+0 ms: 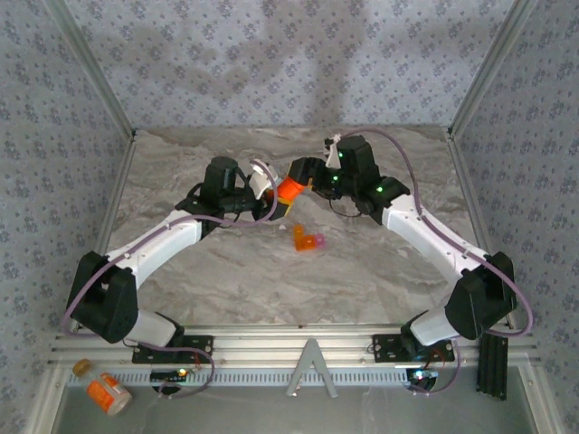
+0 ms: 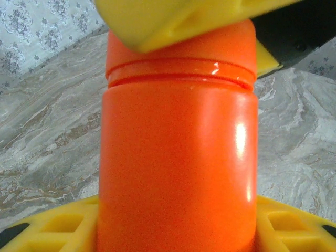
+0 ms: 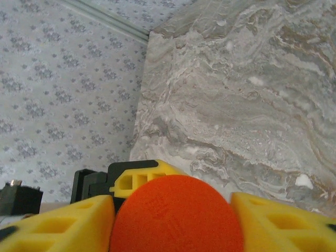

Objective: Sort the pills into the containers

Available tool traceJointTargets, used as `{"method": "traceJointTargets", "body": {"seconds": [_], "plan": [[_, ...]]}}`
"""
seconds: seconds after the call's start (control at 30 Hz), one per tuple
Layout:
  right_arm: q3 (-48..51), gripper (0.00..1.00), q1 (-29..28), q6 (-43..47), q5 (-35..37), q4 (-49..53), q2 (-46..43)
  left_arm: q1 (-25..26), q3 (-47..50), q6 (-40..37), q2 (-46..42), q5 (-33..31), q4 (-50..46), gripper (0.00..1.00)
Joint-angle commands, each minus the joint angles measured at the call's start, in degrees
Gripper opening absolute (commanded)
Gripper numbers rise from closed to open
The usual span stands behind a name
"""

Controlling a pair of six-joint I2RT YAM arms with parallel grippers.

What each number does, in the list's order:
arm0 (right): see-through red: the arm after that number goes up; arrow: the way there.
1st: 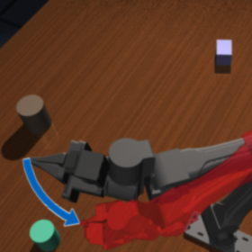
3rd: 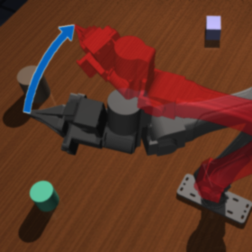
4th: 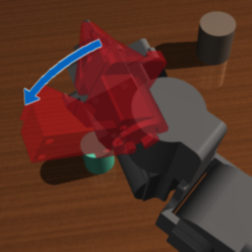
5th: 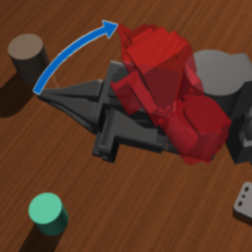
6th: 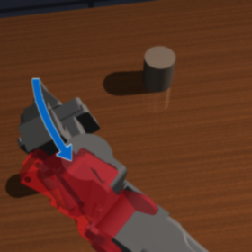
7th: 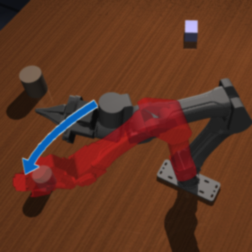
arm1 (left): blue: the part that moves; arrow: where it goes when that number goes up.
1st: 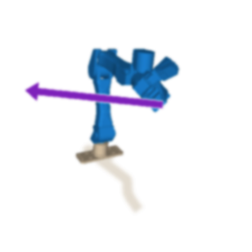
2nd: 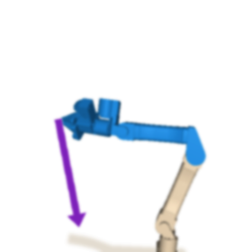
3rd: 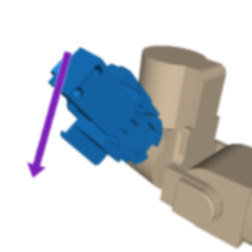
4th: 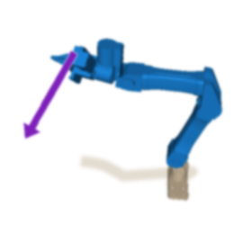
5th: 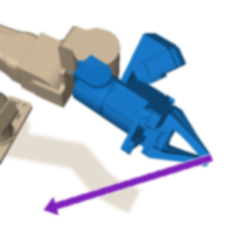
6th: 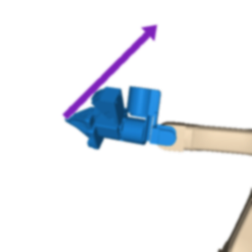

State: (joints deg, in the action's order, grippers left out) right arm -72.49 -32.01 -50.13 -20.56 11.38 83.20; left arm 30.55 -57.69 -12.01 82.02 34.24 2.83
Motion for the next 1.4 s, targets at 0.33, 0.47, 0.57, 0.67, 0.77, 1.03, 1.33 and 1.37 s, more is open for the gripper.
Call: {"method": "traceJointTargets", "body": {"seconds": [0.33, 0.47, 0.57, 0.67, 0.77, 1.03, 1.33, 1.37], "plan": [[9.82, 0.44, 7.78, 18.34, -26.51, -27.77, 2.02, 0.44, -0.03, 0.38, -1.84, 2.7, 2.16, 0.0], [6.15, 0.45, 11.23, 14.55, -40.42, -31.52, 8.61, 0.43, 0.21, 1.28, -2.3, 3.77, 2.65, 0.0], [5.09, 0.54, 10.79, 14.53, -39.91, -29.74, 9.13, 0.43, 0.36, 1.63, -2.32, 3.91, 3.23, 0.0], [5.69, 0.76, 10.81, 14.73, -36.16, -27.07, 6.8, 0.37, 0.24, 1.57, -2.31, 3.56, 2.98, 0.0], [7.44, 0.83, 11.57, 12.85, -28.95, -24.04, 2.59, 0.31, 0.21, 1.29, -2.3, 2.98, 2.71, 0.0], [13.93, 0.88, 8.18, 1.49, -1.44, -15.86, -8.39, 0.22, 0.01, 1.02, -1.7, 2.23, 2.75, 0.0], [7.6, 0.96, 1.45, 1.65, 3.86, -8.08, -6.53, 0.26, -0.58, 0.83, -0.98, 2.15, 2.61, 0.0], [7.04, 0.95, 1.13, 1.71, 3.91, -7.66, -5.82, 0.25, -0.51, 0.83, -0.9, 2.15, 2.7, 0.0]]}}
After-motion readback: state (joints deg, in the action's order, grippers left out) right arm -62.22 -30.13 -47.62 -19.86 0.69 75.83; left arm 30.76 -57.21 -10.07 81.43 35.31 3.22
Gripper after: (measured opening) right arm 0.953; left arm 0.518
